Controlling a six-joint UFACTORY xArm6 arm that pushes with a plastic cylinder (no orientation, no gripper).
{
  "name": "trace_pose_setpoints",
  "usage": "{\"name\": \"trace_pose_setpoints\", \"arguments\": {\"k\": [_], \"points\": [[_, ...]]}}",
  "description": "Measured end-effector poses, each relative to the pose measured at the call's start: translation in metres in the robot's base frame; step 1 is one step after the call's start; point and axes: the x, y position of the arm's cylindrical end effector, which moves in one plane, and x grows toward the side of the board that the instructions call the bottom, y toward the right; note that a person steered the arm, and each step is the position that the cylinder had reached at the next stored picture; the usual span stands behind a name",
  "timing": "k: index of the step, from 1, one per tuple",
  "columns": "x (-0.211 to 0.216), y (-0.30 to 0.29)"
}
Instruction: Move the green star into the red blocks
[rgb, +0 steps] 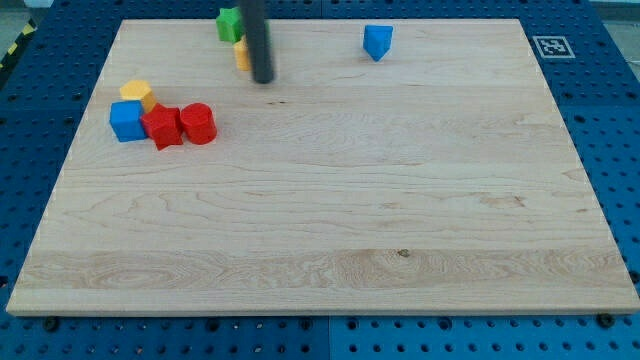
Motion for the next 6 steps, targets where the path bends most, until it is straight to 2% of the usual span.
{"name": "trace_pose_setpoints", "arguments": {"k": [1, 2, 3, 5, 6], "points": [[-0.051, 0.066], [-0.1, 0.059], [-0.115, 0.008], [-0.111, -0.098], [-0.076, -0.106]]}}
